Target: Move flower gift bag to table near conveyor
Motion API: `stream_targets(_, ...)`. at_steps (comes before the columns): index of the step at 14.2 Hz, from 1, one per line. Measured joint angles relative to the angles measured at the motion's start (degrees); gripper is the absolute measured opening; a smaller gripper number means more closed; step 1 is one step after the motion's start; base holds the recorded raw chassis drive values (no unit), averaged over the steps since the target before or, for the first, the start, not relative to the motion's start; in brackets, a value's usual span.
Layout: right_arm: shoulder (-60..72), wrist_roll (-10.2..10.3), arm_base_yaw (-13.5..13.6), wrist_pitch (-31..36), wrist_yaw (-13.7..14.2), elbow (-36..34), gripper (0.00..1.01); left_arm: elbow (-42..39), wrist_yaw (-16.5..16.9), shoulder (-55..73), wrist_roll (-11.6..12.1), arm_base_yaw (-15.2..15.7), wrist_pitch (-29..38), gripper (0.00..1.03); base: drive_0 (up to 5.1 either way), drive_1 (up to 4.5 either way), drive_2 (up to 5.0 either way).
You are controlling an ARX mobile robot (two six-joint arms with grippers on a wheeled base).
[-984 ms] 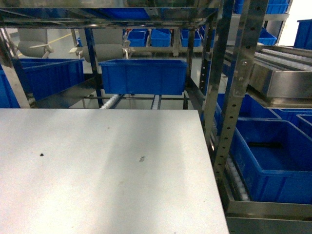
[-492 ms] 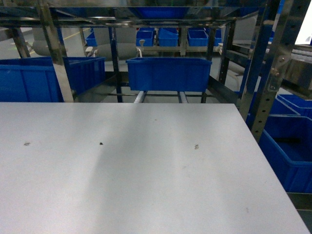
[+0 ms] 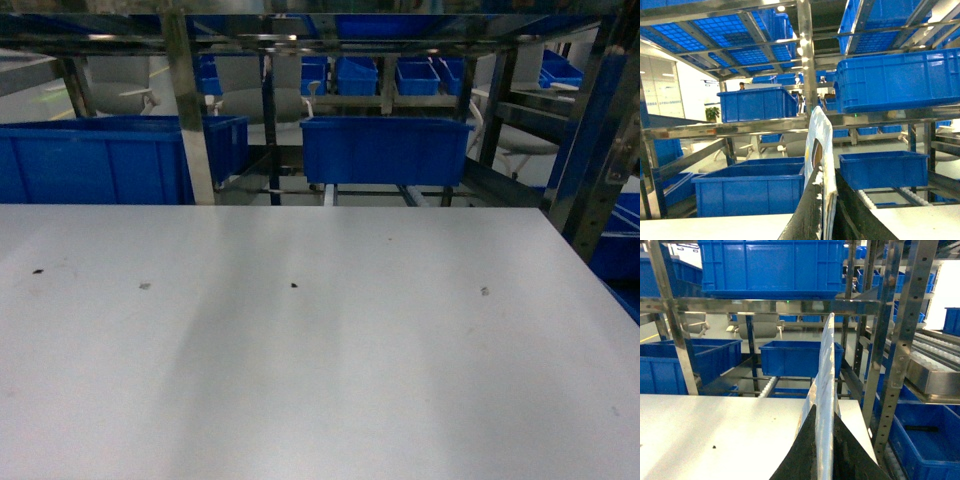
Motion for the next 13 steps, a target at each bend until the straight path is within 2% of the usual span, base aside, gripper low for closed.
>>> stream_targets(11, 0.00, 0.00, 0.00, -0.09, 0.00, 0.00, 0.03, 0.00, 0.07, 0.00, 0.00, 0.00, -0.07, 0.02, -4.9, 1.81, 3.1)
stream_targets(13, 0.24, -0.02, 0.07, 0.02, -0.26, 0.00, 0.03, 0.00, -0.52, -0.02, 0.00, 0.00, 0.04, 0.02, 0.0, 0.00, 0.0)
